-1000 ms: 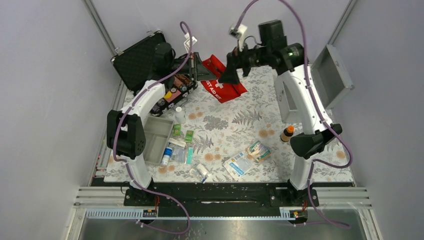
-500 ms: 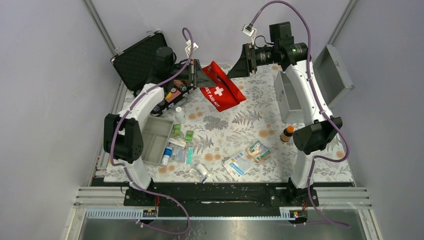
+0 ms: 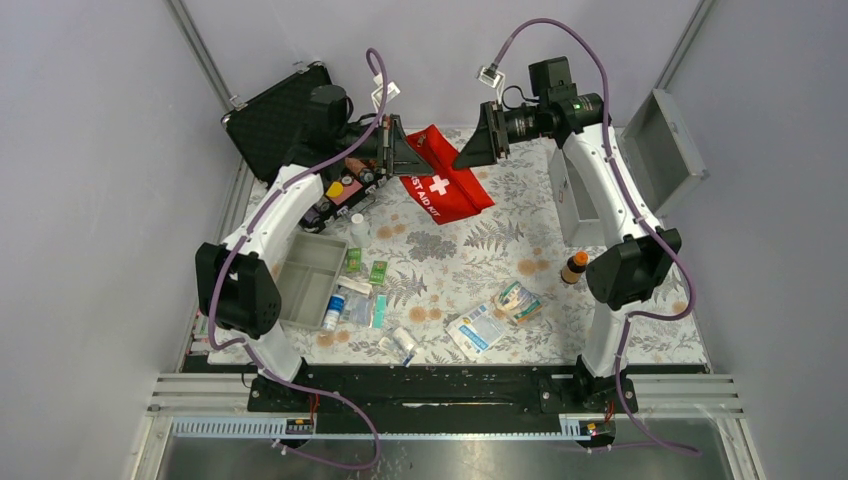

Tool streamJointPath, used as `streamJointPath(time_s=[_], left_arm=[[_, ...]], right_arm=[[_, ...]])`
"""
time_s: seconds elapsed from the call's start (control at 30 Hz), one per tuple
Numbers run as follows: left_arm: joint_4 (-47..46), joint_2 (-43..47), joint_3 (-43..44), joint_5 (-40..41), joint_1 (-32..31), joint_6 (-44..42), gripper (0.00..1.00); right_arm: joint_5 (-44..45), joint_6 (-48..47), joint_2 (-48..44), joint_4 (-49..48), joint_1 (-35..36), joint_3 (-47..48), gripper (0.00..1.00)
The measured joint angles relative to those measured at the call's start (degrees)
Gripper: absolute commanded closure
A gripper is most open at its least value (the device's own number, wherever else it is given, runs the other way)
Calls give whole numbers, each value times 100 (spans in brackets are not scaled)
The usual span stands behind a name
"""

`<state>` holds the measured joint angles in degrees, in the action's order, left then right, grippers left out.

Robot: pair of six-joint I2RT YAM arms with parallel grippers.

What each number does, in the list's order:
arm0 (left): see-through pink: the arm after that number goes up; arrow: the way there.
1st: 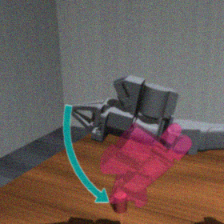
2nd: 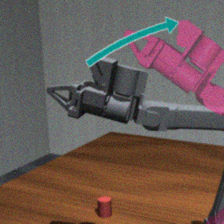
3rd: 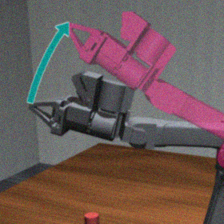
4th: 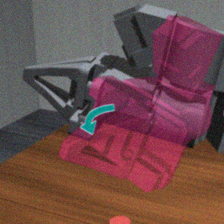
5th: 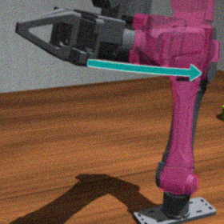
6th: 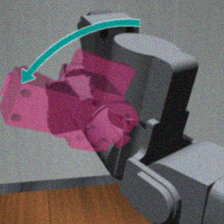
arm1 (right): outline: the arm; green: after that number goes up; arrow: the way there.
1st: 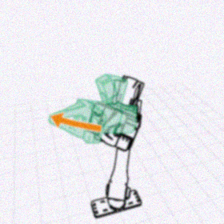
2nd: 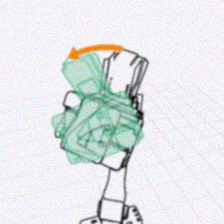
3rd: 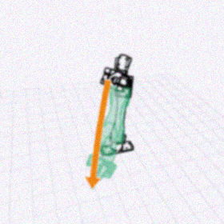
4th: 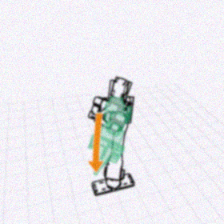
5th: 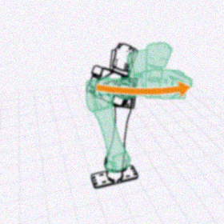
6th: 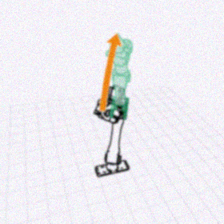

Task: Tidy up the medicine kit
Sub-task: Zip the medicine pouch.

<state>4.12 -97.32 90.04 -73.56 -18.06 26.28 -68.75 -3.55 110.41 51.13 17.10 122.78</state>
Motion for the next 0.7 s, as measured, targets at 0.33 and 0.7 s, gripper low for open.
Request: streamJointPath(time_s=[0.33,0.7], left_arm=[[682,0,166,210,-4,-450,98],[1399,15,444,293,-2,-970,40]], right_arm=[[-369,-85,-181,-44,223,-289,46],[339,-221,-205,-35,435,-369,87]])
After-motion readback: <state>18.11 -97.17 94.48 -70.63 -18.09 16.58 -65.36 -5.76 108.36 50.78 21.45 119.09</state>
